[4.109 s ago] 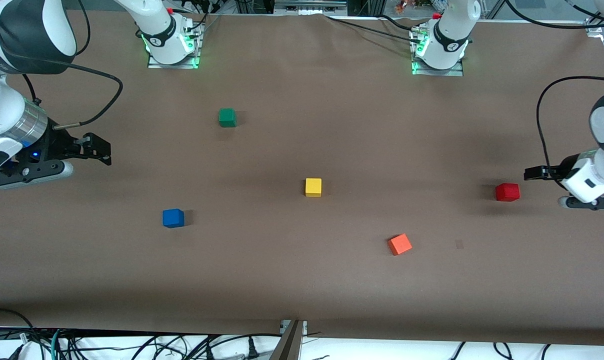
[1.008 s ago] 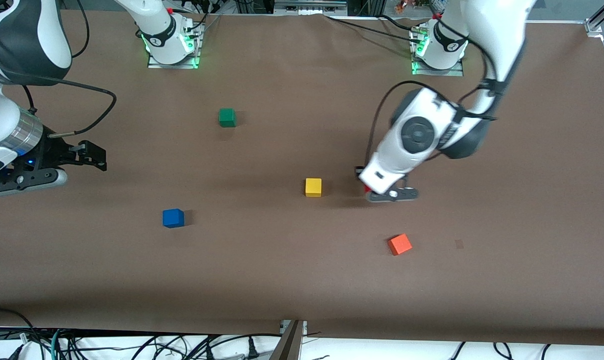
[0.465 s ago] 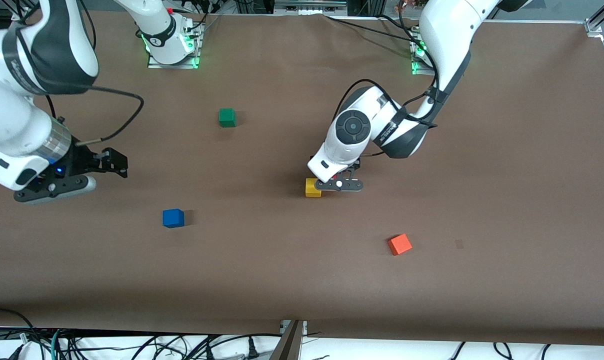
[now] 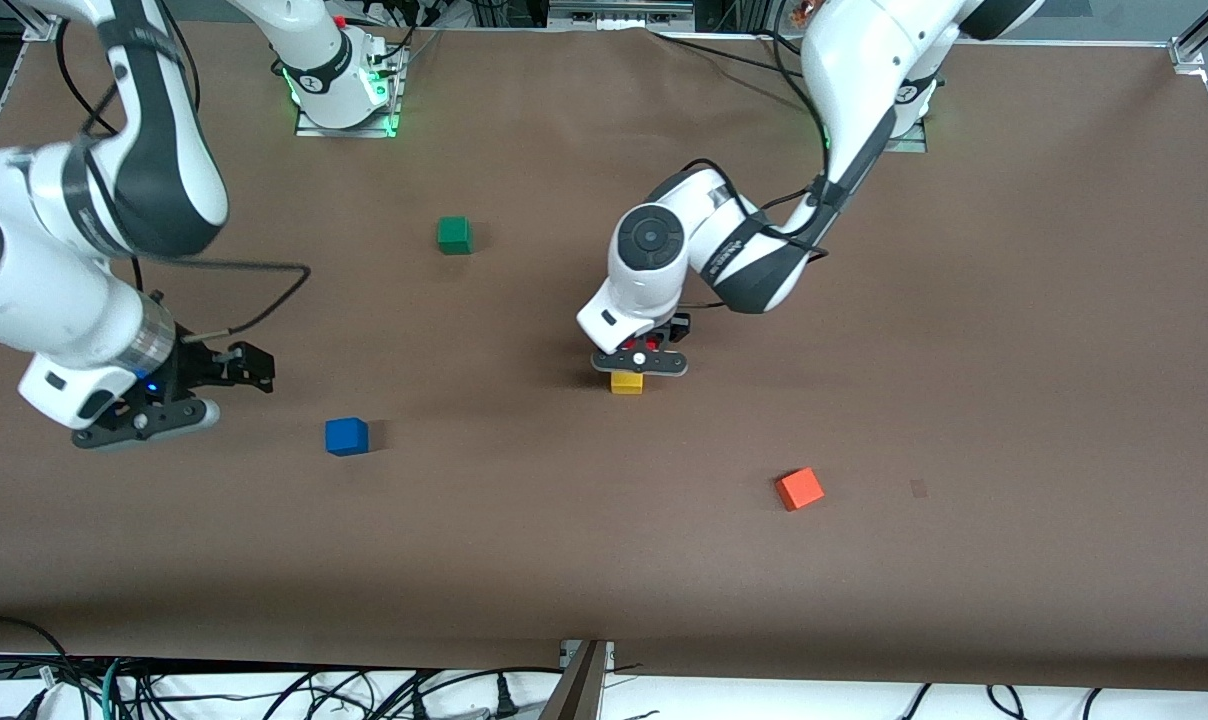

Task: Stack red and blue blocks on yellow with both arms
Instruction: 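Lower the red cube onto the yellow cube while the right gripper grasps the blue cube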

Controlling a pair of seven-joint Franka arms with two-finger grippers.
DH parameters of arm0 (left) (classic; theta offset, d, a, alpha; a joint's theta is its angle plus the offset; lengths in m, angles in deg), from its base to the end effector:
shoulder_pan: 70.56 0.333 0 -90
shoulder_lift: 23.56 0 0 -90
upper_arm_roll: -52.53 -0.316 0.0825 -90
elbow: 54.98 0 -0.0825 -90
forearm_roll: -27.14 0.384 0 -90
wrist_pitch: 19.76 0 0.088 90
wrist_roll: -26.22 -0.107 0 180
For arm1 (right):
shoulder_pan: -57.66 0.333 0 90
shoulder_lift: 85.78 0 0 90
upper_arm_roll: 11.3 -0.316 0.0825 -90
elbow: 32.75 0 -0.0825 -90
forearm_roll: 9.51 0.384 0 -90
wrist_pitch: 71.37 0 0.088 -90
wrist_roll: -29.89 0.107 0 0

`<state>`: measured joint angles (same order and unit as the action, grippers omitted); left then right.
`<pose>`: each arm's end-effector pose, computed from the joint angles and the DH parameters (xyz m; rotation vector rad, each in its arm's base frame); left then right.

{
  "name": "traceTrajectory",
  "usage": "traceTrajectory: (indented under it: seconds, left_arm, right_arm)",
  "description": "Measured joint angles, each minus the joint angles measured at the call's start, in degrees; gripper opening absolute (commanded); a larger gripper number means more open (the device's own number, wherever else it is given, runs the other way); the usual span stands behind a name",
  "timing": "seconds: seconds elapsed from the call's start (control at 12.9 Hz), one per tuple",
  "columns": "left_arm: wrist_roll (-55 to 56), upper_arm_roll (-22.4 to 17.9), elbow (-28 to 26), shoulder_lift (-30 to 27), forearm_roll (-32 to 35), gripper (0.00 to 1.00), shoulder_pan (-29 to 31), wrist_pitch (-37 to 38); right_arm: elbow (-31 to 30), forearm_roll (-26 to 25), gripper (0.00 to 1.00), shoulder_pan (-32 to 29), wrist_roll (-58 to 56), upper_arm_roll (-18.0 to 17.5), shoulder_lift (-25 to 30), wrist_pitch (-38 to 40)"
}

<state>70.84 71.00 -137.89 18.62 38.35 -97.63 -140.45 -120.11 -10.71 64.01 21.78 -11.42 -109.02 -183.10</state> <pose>0.5377 -0.4744 0.2642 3.1302 -0.0707 -0.0962 0.6749 0.0749 0.4277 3.0957 0.4076 0.0304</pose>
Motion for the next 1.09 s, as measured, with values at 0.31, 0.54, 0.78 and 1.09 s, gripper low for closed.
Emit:
traceTrajectory:
  seconds: [0.31, 0.54, 0.78, 1.09]
  left_arm:
    - [0.07, -1.18, 2.22, 2.44, 0.07, 0.00, -1.03, 0.00]
    - [0.07, -1.33, 2.57, 2.85, 0.08, 0.00, -1.08, -0.13]
    - [0.07, -2.21, 4.23, 4.14, 0.08, 0.00, -2.40, -0.17]
    - [0.08, -3.66, 5.35, 4.77, 0.08, 0.00, -4.19, -0.22]
  right_arm:
    - [0.84, 0.07, 1.00, 0.13, 1.41, -0.42, -8.02, -8.91]
    - [1.21, 1.76, 1.00, 0.66, 1.67, -0.63, -13.71, -16.11]
    - [1.51, 3.30, 1.00, 1.27, 2.55, -0.64, -17.65, -18.41]
    - [1.74, 5.48, 1.00, 1.26, 2.95, -0.64, -20.32, -20.83]
